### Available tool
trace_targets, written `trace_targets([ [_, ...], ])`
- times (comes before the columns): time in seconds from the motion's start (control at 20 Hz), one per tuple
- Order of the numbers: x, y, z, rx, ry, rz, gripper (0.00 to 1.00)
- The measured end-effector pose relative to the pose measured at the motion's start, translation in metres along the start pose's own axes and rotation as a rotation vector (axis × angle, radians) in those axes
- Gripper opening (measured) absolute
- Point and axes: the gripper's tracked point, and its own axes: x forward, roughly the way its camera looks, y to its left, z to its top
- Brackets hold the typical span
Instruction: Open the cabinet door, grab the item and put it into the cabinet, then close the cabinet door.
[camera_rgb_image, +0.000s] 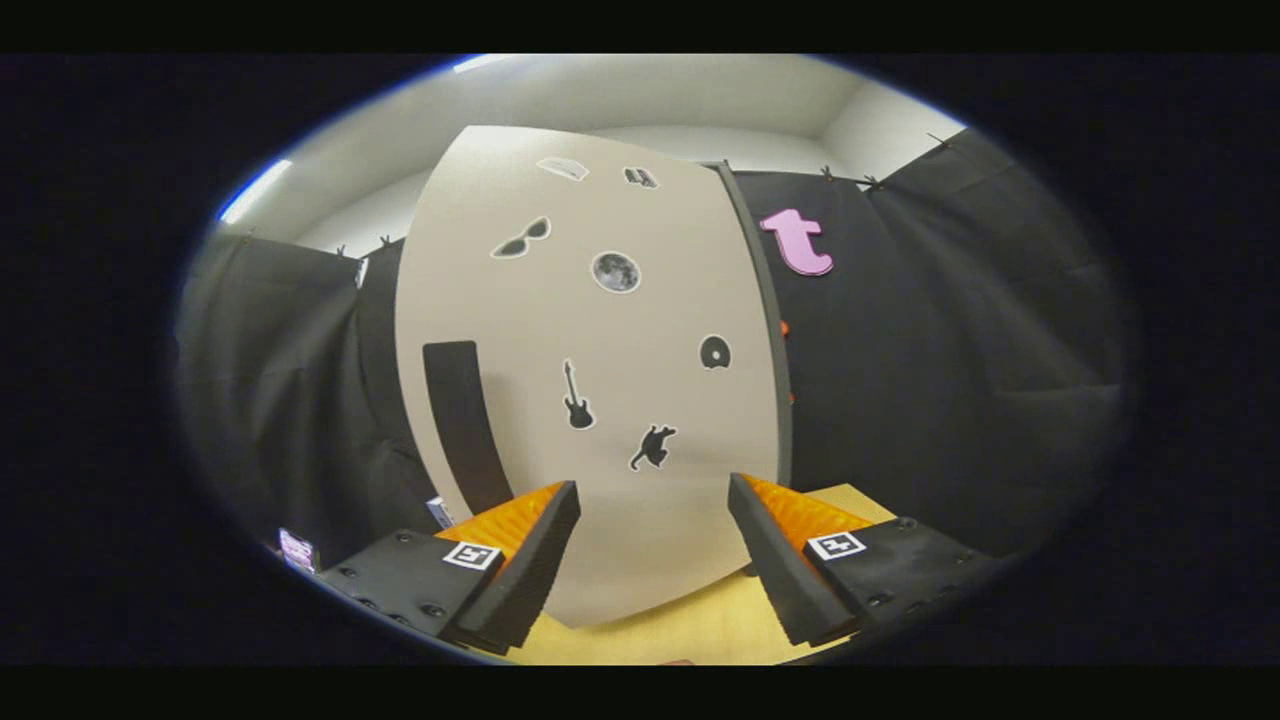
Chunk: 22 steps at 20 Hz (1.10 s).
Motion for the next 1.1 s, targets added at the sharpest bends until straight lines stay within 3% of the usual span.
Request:
trace_targets([
  [0.4,0.036,0.063,-0.009,-0.022,0.064,0.177,0.96],
  [1.1,0.088,0.073,-0.003,-0.079,0.039,0.131,0.97],
])
